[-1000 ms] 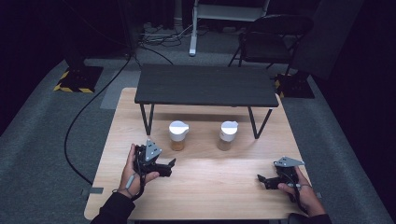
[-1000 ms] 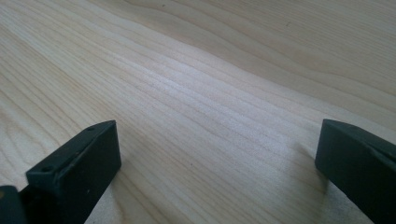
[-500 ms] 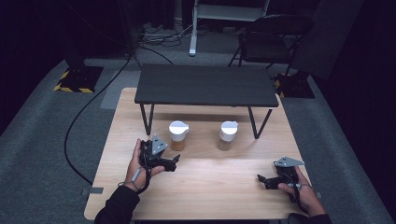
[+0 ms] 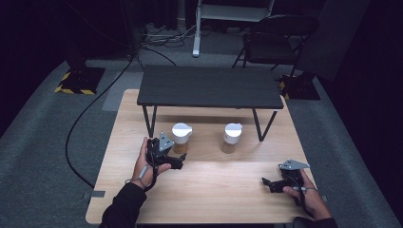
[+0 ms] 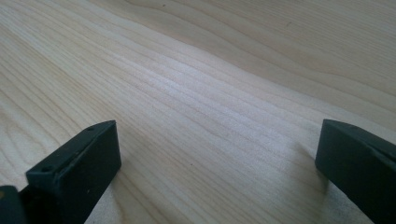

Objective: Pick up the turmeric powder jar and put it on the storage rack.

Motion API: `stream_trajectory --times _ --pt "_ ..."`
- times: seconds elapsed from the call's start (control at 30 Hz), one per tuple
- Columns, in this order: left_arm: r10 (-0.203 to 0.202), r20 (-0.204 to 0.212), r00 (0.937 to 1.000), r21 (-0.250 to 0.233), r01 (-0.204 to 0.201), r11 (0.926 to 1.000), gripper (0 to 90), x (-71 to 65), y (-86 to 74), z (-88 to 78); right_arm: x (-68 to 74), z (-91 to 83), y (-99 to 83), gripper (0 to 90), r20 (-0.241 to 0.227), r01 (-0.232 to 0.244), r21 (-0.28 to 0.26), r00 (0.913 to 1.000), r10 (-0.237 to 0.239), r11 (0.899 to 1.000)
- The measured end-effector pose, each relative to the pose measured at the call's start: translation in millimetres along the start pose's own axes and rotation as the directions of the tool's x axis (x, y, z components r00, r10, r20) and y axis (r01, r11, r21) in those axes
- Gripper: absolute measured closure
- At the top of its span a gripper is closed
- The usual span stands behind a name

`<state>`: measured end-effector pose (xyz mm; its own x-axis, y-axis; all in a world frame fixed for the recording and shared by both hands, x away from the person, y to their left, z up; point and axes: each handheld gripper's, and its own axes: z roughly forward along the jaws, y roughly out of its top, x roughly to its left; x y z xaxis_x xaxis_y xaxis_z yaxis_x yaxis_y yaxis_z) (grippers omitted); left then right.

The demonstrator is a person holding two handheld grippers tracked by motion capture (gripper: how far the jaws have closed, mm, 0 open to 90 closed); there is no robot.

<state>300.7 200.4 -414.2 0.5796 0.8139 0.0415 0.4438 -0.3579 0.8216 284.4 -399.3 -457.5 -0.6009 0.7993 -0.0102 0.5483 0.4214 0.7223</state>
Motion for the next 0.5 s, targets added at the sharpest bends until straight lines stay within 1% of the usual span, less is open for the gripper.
stream_trajectory --times 0.2,0.27,0.4,0.5 --pt "0.011 0.004 0.9999 0.004 -0.011 0.9999 1.5 1.8 4.3 7.4 -0.4 0.1 0.1 0.1 -0.001 0.002 0.000 1.0000 -0.002 1.000" --pt "0.003 0.006 1.0000 -0.002 -0.003 1.0000 1.6 2.9 4.7 9.2 -0.4 0.1 0.1 0.1 -0.001 0.002 0.000 1.0000 -0.002 1.000" --pt "-0.001 0.009 1.0000 0.001 0.001 1.0000 1.5 6.0 6.3 13.9 -0.4 0.1 0.1 0.1 -0.001 0.002 0.000 1.0000 -0.002 1.000" --pt "-0.016 0.010 0.9998 0.000 0.016 0.9999 1.6 8.8 6.7 16.3 -0.4 0.1 0.1 0.1 -0.001 0.002 0.000 1.0000 -0.002 1.000"
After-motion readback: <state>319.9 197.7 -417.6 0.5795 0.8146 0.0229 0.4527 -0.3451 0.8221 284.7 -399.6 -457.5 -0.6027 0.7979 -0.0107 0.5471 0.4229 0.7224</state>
